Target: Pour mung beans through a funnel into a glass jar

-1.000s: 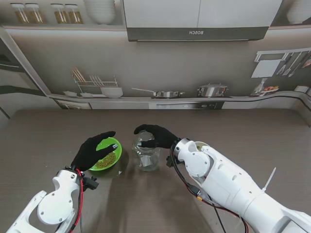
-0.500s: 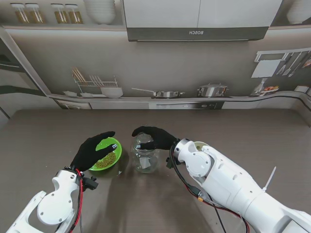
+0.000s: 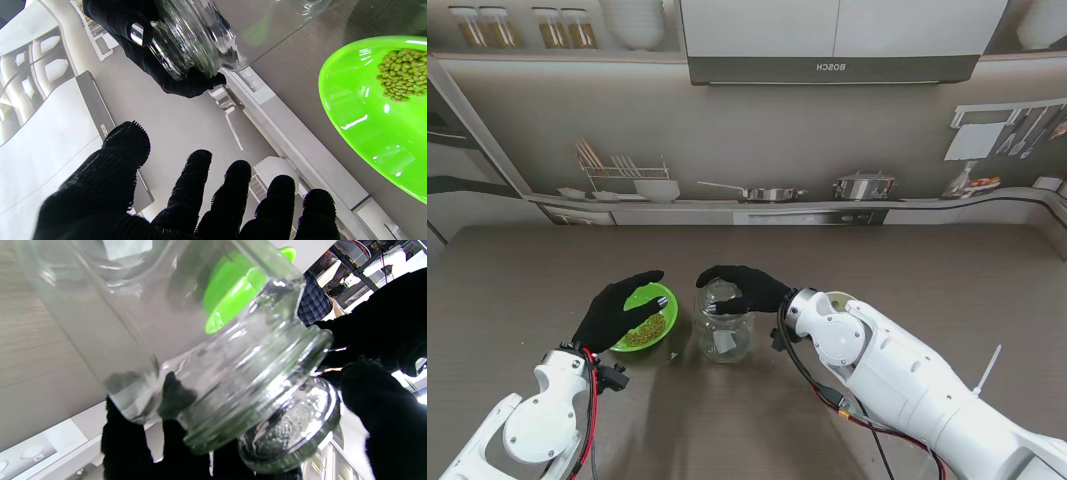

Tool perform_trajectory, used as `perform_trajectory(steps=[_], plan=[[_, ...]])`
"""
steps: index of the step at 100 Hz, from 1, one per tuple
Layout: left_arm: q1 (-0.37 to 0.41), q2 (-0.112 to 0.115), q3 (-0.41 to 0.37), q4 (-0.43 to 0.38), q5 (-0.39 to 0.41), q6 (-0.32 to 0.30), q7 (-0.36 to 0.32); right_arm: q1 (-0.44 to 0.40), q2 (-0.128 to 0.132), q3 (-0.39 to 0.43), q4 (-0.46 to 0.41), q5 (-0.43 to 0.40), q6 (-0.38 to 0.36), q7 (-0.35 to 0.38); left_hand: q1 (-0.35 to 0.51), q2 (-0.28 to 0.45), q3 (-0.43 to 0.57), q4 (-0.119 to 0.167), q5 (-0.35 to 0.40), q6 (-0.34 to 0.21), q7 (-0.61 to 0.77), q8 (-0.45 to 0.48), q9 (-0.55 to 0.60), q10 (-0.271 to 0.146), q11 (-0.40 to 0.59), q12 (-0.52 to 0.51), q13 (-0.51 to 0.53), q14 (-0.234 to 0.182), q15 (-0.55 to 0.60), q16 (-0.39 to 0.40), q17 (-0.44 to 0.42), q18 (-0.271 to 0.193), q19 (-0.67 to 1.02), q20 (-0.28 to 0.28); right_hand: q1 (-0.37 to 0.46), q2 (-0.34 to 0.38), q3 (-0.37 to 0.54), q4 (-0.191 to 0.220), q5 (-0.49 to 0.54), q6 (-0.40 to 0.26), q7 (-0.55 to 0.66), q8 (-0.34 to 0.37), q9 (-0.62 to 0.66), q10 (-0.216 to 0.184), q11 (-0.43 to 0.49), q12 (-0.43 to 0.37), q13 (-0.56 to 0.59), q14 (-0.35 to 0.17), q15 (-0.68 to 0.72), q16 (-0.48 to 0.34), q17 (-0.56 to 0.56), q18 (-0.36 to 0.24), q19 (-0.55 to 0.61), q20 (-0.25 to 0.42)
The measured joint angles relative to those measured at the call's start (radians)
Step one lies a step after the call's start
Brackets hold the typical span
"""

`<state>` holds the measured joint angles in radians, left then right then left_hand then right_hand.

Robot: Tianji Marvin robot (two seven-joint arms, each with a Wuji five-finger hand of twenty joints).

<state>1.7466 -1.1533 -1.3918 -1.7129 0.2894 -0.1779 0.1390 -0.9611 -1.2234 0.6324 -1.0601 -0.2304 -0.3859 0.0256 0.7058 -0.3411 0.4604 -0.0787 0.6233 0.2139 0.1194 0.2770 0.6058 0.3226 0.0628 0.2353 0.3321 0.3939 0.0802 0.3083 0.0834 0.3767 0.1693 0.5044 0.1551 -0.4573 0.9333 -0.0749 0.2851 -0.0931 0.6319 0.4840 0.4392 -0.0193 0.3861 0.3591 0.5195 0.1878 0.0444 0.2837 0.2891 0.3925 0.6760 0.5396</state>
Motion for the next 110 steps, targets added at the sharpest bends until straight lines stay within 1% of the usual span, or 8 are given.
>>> perform_trajectory(steps=[38, 64, 81, 97, 110], plan=[[-0.001, 0.000, 0.002, 0.000, -0.003, 0.002, -0.002, -0.030, 0.026, 0.027, -0.046, -0.003, -0.013, 0.047, 0.000, 0.000, 0.000, 0.000, 0.000, 0.000, 0.000, 0.000, 0.000, 0.000, 0.000, 0.000, 0.000, 0.000, 0.000, 0.000, 0.000, 0.000, 0.000, 0.000, 0.000, 0.000, 0.000, 0.000, -0.013, 0.000, 0.000, 0.000, -0.010, 0.000, 0.000, 0.000, -0.008, -0.011, -0.008, 0.000, 0.002, -0.003, 0.000, 0.000], [-0.001, 0.000, 0.003, 0.000, -0.004, 0.003, -0.002, -0.045, 0.038, 0.039, -0.064, -0.002, -0.028, 0.076, 0.000, 0.000, -0.010, 0.000, 0.000, 0.000, 0.000, 0.000, 0.000, 0.000, 0.000, 0.000, 0.000, 0.000, 0.000, 0.000, 0.000, 0.000, 0.000, 0.000, 0.000, 0.000, 0.000, 0.000, -0.026, -0.002, 0.000, 0.000, -0.017, 0.000, 0.000, 0.000, -0.012, -0.020, -0.008, 0.000, 0.003, -0.005, 0.000, 0.000], [-0.002, 0.000, 0.004, 0.000, -0.004, 0.004, -0.004, -0.066, 0.048, 0.064, -0.087, -0.010, -0.028, 0.095, 0.000, 0.000, -0.010, 0.000, 0.000, 0.000, 0.000, 0.000, 0.000, 0.000, 0.000, 0.000, 0.000, 0.000, 0.000, 0.000, 0.000, 0.000, 0.000, 0.000, -0.001, 0.001, 0.000, 0.000, -0.039, -0.002, 0.000, 0.000, -0.020, 0.000, 0.000, 0.000, -0.013, -0.028, -0.007, 0.000, 0.013, -0.014, 0.000, 0.002], [-0.004, 0.000, 0.005, 0.000, -0.004, 0.005, -0.004, -0.094, 0.065, 0.089, -0.119, -0.026, -0.026, 0.110, 0.000, 0.000, -0.010, 0.000, 0.000, 0.000, 0.000, 0.000, 0.000, 0.000, 0.000, 0.000, 0.000, 0.000, 0.000, 0.000, 0.000, 0.000, 0.000, 0.000, -0.012, 0.011, -0.006, 0.000, -0.062, -0.008, -0.005, 0.000, -0.029, -0.001, 0.000, 0.000, -0.011, -0.029, 0.008, 0.002, 0.028, -0.019, 0.027, 0.005], [-0.004, 0.000, 0.006, 0.000, -0.003, 0.005, -0.004, -0.103, 0.072, 0.098, -0.128, -0.028, -0.026, 0.114, 0.000, 0.000, -0.010, 0.000, 0.000, 0.000, 0.000, 0.000, 0.000, 0.000, 0.000, 0.000, 0.000, 0.000, 0.000, 0.000, 0.000, 0.000, 0.000, 0.000, -0.012, 0.011, -0.006, 0.000, -0.072, -0.008, -0.012, 0.000, -0.033, -0.001, 0.000, -0.001, -0.011, -0.029, 0.008, 0.003, 0.030, -0.022, 0.041, 0.005]])
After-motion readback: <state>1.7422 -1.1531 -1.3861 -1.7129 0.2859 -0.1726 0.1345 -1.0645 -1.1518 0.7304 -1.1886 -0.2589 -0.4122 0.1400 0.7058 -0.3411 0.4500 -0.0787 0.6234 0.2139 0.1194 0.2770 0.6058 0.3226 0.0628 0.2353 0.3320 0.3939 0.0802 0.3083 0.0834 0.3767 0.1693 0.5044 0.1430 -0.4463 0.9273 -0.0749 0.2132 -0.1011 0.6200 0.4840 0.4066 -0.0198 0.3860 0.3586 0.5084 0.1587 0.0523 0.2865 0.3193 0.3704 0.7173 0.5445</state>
